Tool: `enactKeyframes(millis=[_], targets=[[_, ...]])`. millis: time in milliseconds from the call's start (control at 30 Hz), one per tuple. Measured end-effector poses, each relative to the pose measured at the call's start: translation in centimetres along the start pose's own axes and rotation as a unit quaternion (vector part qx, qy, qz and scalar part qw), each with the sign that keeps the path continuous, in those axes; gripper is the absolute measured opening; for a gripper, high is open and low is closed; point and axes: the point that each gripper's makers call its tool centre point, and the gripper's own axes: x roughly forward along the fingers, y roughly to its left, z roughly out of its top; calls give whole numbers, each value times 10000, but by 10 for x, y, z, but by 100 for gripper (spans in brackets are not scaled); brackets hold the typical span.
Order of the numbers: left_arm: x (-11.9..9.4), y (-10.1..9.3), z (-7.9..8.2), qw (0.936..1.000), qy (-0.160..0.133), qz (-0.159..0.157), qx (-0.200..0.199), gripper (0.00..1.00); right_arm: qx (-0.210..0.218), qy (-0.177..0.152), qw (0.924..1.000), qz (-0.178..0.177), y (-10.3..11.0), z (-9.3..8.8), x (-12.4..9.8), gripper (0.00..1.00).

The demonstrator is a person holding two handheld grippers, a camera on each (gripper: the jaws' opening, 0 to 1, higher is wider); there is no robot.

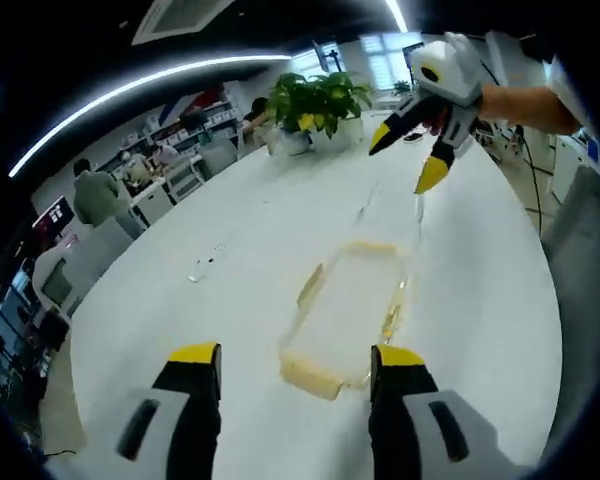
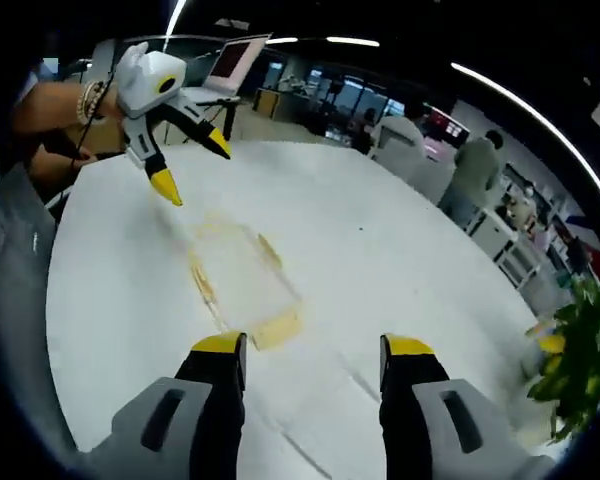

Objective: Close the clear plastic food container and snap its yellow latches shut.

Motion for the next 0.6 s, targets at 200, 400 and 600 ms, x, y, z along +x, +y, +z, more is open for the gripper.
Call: enactKeyframes(millis=[200,400,600], targets=[[17,-2,-13,9982,175,-444,372,57,-921,317,9922,778,6,0,34,50],[27,-3,-37,9896,614,-931,905,58,-1189,504,9803,1495,18,-7,54,48],[39,-5,-46,9791,914,-1160,1398,56,-1379,645,9678,2004,33,-13,65,47]])
